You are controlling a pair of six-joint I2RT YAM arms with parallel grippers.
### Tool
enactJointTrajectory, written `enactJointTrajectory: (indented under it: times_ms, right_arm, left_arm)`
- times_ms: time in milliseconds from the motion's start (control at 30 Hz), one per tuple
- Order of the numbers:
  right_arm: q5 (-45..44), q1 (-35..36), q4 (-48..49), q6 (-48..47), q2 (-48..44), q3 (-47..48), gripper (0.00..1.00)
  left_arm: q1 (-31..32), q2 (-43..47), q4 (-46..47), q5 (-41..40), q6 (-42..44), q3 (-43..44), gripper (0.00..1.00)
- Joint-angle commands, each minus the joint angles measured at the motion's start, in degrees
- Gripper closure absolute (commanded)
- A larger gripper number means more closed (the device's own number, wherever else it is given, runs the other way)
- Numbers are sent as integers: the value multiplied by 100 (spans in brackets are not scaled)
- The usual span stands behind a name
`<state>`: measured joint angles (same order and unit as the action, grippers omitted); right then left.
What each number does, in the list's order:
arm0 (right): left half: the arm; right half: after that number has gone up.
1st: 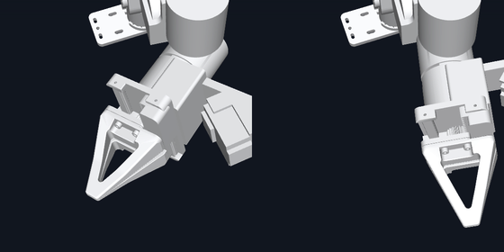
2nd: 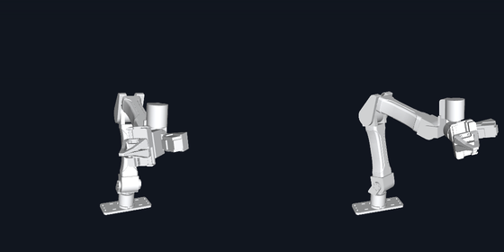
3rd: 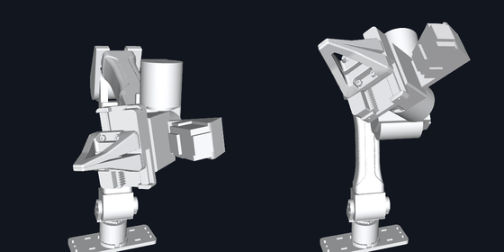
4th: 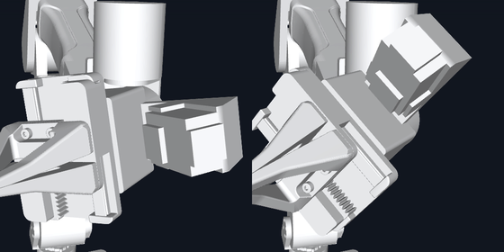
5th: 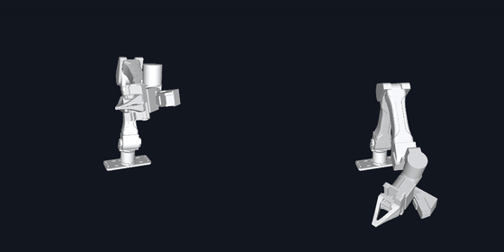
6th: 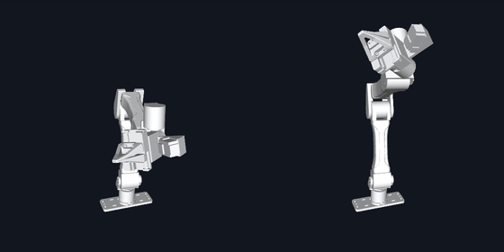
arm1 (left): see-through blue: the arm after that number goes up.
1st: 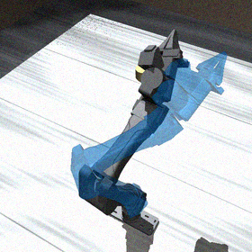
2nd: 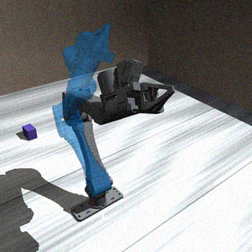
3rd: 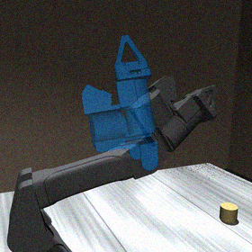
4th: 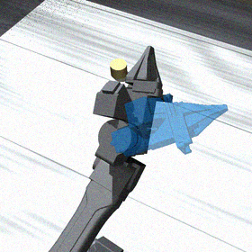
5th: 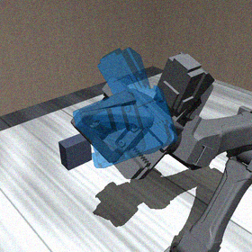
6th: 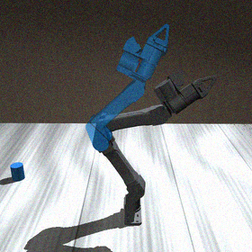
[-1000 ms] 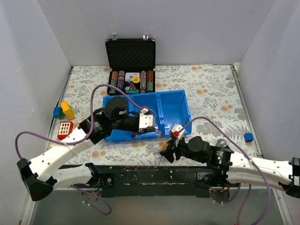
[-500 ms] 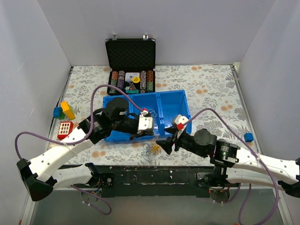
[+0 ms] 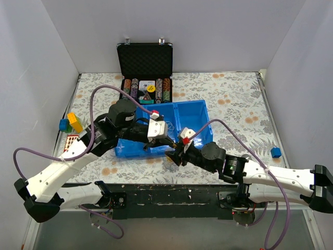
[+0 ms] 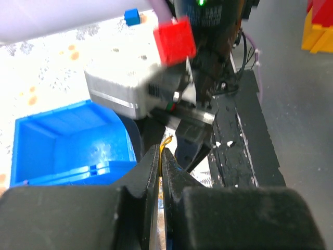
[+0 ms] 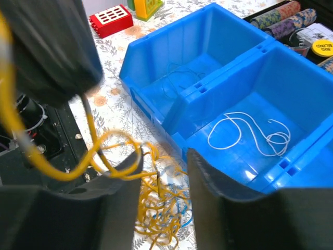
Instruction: Untangle the cables
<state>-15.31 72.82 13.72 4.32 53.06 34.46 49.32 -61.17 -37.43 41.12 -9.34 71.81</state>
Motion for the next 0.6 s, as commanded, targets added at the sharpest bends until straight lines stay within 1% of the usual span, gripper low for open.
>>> enactJointTrajectory:
  times_ms: [0, 67, 133, 400, 567]
  right_arm:
    - [265, 13, 597, 78, 257, -44, 61]
    - [397, 13, 580, 209, 319, -158, 66]
    - [502, 13, 588, 376, 311, -351, 67]
    - [731, 13, 527, 834, 328, -1195, 67]
    - [784, 13, 474, 957, 337, -1424, 66]
  left_arm:
    - [-10, -62, 86, 282, -331, 596, 100]
    - [-10, -149, 131, 247, -375, 938, 100]
    - [-10, -281, 148, 212, -463, 1359, 100]
    - [-10, -729, 95, 256, -718, 2942, 100]
    - [-10, -958, 315, 168, -806, 3620, 100]
